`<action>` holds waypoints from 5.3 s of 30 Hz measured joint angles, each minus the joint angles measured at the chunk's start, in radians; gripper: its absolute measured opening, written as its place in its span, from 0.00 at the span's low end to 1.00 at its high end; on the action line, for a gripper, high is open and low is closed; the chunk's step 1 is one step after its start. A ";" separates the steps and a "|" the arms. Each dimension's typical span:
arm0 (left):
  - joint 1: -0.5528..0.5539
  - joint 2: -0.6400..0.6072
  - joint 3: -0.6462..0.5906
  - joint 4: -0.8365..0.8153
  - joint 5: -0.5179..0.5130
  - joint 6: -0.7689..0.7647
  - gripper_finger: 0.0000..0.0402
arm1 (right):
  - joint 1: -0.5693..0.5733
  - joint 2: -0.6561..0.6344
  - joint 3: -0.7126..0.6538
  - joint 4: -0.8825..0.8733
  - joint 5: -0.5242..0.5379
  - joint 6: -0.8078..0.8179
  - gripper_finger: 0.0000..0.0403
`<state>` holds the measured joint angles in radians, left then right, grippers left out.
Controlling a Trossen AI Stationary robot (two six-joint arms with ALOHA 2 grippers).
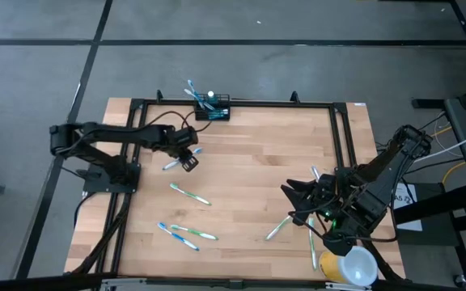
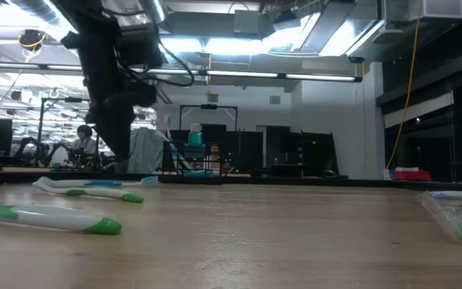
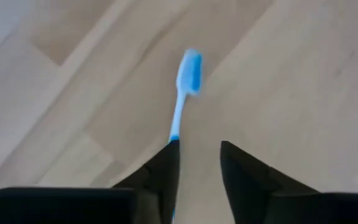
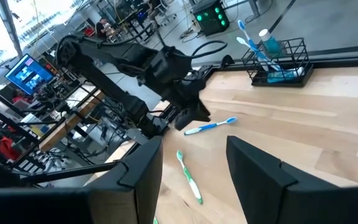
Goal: Pick & Place toothbrushing station
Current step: Put the blue toothbrush into the black wire organizer, then put the green toothbrush into the black wire organizer
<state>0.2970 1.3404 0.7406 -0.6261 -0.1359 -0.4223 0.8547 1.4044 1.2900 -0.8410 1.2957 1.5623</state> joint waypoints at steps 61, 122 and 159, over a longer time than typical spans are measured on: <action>-0.003 -0.183 -0.100 0.837 -0.611 -0.062 0.00 | 0.000 0.000 0.000 -0.072 -0.032 0.083 0.45; 0.248 0.245 -0.212 1.822 -0.679 0.282 0.34 | 0.004 0.000 0.000 -0.214 -0.145 0.282 0.45; -0.599 -0.376 -0.065 0.283 -0.531 -0.390 0.27 | -0.136 0.004 -0.235 -0.093 -1.197 0.432 0.45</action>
<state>-0.3019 0.9639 0.6760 -0.3434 -0.6666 -0.8121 0.7185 1.4086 1.0545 -0.9340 0.0992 1.9944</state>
